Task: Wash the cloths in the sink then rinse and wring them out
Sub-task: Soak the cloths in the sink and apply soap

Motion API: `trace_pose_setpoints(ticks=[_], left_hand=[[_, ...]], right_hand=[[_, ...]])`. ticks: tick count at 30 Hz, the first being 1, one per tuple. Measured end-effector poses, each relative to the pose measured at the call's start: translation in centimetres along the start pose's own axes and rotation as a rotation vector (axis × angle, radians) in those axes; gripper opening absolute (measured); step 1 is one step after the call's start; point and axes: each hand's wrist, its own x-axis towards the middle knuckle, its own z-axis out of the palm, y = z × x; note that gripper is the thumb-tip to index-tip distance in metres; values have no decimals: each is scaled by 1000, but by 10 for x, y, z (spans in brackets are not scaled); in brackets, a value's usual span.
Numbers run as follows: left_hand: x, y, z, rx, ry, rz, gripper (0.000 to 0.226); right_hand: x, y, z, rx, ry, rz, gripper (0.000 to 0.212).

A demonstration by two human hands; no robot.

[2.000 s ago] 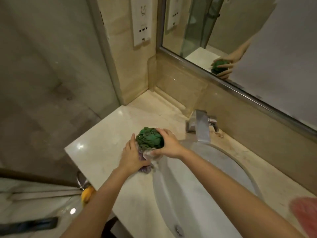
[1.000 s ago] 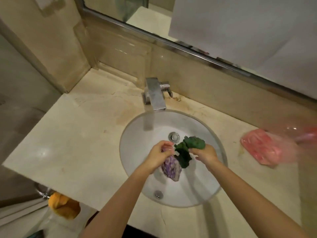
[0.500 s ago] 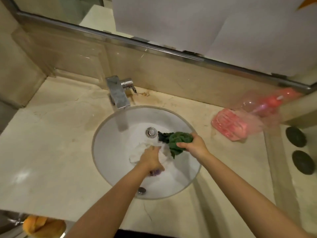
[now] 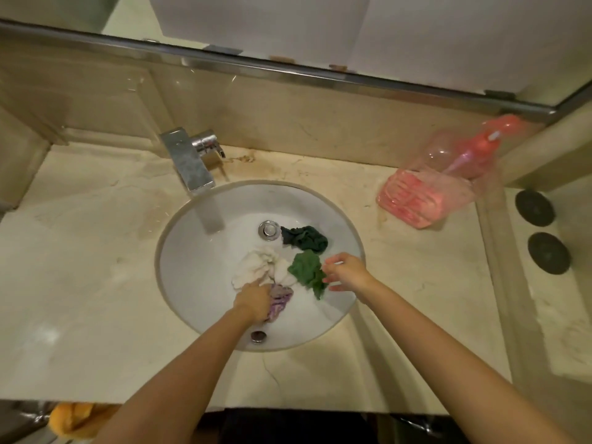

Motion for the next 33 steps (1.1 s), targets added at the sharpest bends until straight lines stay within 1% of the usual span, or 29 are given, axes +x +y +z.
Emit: trace_pose_setpoints(ticks=[1,2,5,6,7,8,9,10,11,12,14,15,16,17,20,21,23,24,25,27,28,29,31,33], left_hand=[[-1,2,-1,-70,-11,-2,41],[-1,4,1,-141,-20,-15,44],[-7,7,11,-298,-5,-128,72],[-9,10,14,-339,16,-158,74],[-11,14,15,-384,11,-181,69],[-13,19,14,-427,-7,-176,53],[-16,25,9,-468,-27,-169,30],[-19,30,5,-535,-23,-149,17],[-22,36,-1,-624,-20,-145,23],[-25,42,-7,-732,-17,-129,24],[-36,59,-23,-938,13,-71,10],[-40,66,-32,-1001,32,-19,10],[-48,75,-42,-1063,49,44,16],[-51,82,-50,-1099,52,104,23],[-59,94,-72,-1075,8,256,50],[-60,96,-78,-1066,-28,300,62],[-62,102,-93,-1068,-56,365,85],[-64,106,-101,-1071,-31,378,89],[-62,111,-108,-1081,8,390,83],[-59,121,-121,-1070,60,425,62],[-59,126,-128,-1016,81,442,56],[-57,131,-134,-947,103,453,56],[-56,140,-149,-875,133,450,67],[-57,149,-164,-849,133,469,87]], right_hand=[[-3,1,-2,-7,-31,2,14],[-5,3,-5,-4,-55,2,12],[-10,9,-11,49,-77,-14,11],[-12,10,-14,62,-77,-19,9],[-14,13,-16,76,-82,-20,7],[-15,16,-18,84,-88,-19,6],[-16,19,-20,86,-97,-15,6],[-16,23,-22,80,-106,-8,7],[-16,26,-24,71,-112,-1,10],[-17,28,-27,61,-119,-1,13],[-19,32,-33,33,-154,-27,25],[-20,33,-35,14,-177,-49,31],[-22,33,-37,0,-190,-79,32],[-24,33,-39,15,-192,-117,28],[-29,28,-47,200,-112,-299,13],[-30,24,-52,224,-68,-372,12],[-35,16,-65,199,-13,-499,21],[-40,11,-71,163,-1,-545,22],[-43,7,-78,138,3,-579,22],[-52,1,-91,122,-4,-612,24],[-56,-2,-97,119,-5,-622,27],[-61,-6,-104,118,1,-634,29],[-69,-9,-116,70,53,-669,33],[-75,-14,-128,-97,178,-752,34]])
